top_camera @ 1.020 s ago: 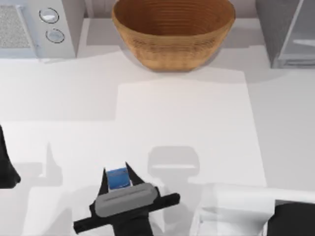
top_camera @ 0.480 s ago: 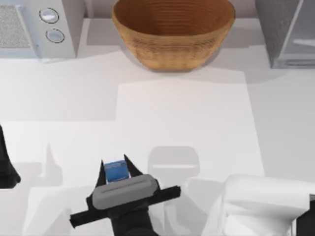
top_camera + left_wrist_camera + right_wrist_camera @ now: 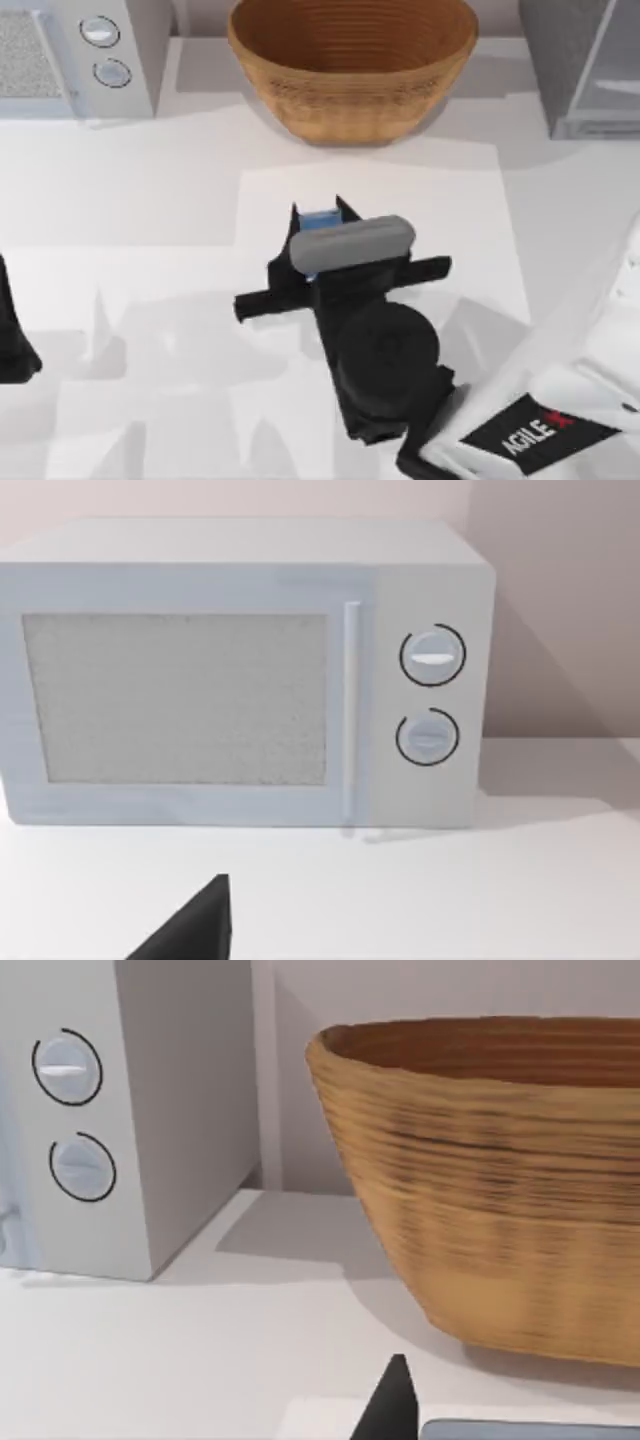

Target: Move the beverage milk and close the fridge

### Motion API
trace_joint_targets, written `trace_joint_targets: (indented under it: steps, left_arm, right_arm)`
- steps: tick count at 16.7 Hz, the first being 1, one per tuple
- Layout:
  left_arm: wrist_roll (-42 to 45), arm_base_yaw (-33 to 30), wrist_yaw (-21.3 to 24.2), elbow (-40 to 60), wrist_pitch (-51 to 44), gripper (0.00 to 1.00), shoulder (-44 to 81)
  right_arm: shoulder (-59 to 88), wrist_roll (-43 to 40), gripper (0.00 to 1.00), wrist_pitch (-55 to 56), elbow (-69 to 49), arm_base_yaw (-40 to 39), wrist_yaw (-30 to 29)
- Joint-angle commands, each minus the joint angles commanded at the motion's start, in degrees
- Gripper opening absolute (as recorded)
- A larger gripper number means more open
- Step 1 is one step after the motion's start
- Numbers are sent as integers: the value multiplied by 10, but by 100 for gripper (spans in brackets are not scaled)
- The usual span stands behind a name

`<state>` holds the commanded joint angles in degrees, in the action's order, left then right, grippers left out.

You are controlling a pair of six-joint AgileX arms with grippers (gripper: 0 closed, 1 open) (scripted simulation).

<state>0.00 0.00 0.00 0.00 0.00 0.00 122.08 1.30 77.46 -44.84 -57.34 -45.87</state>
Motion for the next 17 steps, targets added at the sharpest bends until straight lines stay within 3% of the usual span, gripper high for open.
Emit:
trace_joint_targets:
  steps: [7, 10, 13, 17]
  left_arm:
    - [0, 0, 0, 0, 0, 100, 0]
    - [0, 0, 0, 0, 0, 100, 0]
    - [0, 0, 0, 0, 0, 100, 0]
    - [0, 0, 0, 0, 0, 100, 0]
  right_arm:
    - [-211, -3, 0, -79, 133, 367, 261]
    - [-293, -4, 0, -111, 184, 487, 362]
    - [-347, -4, 0, -131, 217, 552, 424]
    - [-359, -4, 0, -136, 225, 565, 436]
